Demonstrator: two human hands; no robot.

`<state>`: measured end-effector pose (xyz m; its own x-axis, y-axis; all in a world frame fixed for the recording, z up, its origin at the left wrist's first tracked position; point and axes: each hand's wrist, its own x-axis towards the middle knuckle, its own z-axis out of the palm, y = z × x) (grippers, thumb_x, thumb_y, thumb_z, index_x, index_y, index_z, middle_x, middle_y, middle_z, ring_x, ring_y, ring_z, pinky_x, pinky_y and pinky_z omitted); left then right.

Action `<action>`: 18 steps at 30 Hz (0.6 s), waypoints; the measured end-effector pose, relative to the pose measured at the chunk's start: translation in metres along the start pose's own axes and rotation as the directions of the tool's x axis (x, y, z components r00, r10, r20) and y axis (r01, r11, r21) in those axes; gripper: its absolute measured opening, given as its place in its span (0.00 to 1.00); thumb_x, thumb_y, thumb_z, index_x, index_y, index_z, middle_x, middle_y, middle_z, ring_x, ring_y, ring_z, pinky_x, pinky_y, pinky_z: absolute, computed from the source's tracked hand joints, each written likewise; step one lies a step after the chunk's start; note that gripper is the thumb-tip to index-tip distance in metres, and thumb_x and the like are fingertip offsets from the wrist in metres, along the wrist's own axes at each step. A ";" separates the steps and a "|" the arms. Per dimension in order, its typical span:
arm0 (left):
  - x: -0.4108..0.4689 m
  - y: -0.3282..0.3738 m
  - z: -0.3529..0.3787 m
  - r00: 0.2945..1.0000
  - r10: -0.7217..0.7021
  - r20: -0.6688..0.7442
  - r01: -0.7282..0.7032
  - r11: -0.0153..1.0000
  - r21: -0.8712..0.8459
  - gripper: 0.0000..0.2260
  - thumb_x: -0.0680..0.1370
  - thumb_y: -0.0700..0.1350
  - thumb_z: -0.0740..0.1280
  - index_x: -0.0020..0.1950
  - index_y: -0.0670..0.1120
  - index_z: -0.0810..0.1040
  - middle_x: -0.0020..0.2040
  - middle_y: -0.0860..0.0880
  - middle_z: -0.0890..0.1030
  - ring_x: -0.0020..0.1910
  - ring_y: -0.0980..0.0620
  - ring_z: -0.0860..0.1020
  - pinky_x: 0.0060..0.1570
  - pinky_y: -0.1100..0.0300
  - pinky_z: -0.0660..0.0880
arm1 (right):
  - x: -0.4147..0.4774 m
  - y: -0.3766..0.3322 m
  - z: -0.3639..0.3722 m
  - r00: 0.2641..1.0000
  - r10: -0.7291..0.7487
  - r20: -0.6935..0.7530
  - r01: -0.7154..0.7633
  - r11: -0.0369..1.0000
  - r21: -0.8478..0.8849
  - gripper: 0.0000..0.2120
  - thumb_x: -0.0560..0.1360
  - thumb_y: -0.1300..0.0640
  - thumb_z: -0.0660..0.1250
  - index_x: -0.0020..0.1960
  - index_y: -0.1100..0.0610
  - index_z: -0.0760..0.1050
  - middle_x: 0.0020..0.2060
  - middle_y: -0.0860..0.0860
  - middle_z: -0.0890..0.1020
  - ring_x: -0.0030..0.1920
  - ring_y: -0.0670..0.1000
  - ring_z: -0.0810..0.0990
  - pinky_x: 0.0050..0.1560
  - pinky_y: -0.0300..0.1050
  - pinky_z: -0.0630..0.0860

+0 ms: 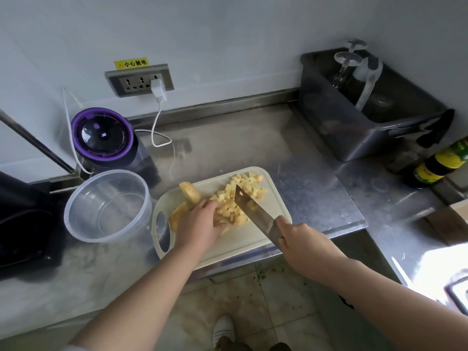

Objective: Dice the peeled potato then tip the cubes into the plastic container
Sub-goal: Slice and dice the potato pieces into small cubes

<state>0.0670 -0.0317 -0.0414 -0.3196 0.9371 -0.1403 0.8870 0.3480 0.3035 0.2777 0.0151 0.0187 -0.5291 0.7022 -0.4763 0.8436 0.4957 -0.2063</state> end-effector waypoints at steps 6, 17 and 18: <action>-0.032 -0.008 0.007 0.990 -0.128 -0.056 0.132 0.988 0.078 0.19 0.75 0.60 0.65 0.64 0.55 0.74 0.64 0.55 0.74 0.60 0.51 0.74 0.54 0.58 0.70 | -0.004 -0.024 0.016 0.997 -0.075 0.011 0.075 0.996 -0.052 0.16 0.79 0.65 0.55 0.63 0.52 0.59 0.34 0.49 0.71 0.29 0.49 0.71 0.26 0.41 0.65; -0.024 -0.007 0.020 0.983 -0.153 -0.106 0.163 0.982 0.091 0.13 0.76 0.54 0.65 0.59 0.54 0.80 0.57 0.52 0.78 0.54 0.52 0.77 0.53 0.59 0.71 | -0.002 -0.040 0.026 0.995 -0.089 0.036 0.091 0.995 -0.034 0.18 0.76 0.69 0.54 0.60 0.53 0.59 0.34 0.51 0.73 0.34 0.54 0.76 0.34 0.49 0.74; -0.023 -0.007 0.020 0.983 -0.153 -0.104 0.162 0.983 0.088 0.13 0.76 0.54 0.65 0.58 0.53 0.80 0.57 0.52 0.78 0.54 0.51 0.77 0.53 0.59 0.71 | -0.002 -0.041 0.026 0.995 -0.092 0.042 0.094 0.995 -0.035 0.18 0.76 0.70 0.54 0.61 0.53 0.60 0.34 0.51 0.73 0.35 0.54 0.77 0.34 0.49 0.74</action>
<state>0.0751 -0.0563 -0.0593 -0.4845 0.8705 -0.0860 0.8491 0.4917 0.1929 0.2463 -0.0199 0.0054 -0.6005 0.6314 -0.4907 0.7865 0.5771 -0.2199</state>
